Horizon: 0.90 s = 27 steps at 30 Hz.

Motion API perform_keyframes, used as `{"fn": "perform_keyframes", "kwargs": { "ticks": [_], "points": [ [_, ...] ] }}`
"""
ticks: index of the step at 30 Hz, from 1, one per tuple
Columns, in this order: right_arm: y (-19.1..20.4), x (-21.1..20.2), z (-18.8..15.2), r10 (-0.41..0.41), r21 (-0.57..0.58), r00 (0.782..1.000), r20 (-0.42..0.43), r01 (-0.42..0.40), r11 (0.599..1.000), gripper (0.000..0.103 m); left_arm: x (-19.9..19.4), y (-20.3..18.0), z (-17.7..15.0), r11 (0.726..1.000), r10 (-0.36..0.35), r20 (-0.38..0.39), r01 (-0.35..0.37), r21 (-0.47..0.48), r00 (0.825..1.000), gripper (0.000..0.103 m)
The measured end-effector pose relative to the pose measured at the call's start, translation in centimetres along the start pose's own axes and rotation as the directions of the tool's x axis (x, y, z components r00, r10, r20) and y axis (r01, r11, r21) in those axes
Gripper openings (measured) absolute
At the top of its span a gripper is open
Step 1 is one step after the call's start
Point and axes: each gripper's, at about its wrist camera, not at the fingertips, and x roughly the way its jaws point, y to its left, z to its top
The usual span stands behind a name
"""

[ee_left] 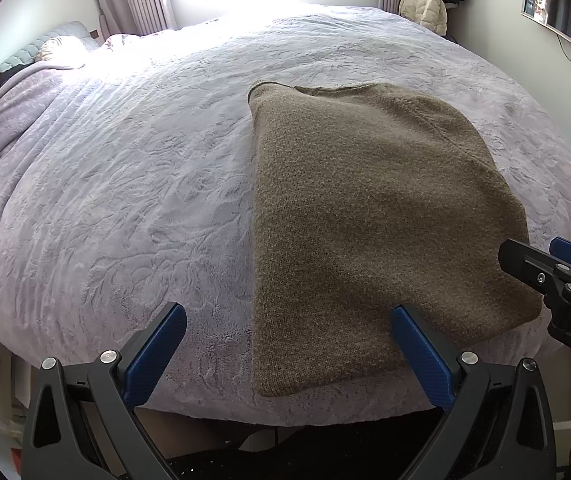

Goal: Fold small clothes

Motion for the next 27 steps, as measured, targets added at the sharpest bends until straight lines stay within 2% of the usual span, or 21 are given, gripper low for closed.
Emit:
{"fn": "perform_keyframes", "kwargs": {
  "ticks": [20, 27],
  "points": [
    [0.32, -0.45, -0.11, -0.026, -0.014, 1.000, 0.002, 0.026, 1.000, 0.085, -0.09, 0.02, 0.13, 1.000, -0.013, 0.010, 0.013, -0.013, 1.000, 0.103],
    [0.45, -0.55, -0.15, -0.034, -0.014, 0.999, 0.001, 0.034, 0.999, 0.085, -0.62, 0.17, 0.20, 0.999, -0.031, 0.050, 0.032, -0.017, 0.998, 0.103]
  ]
}}
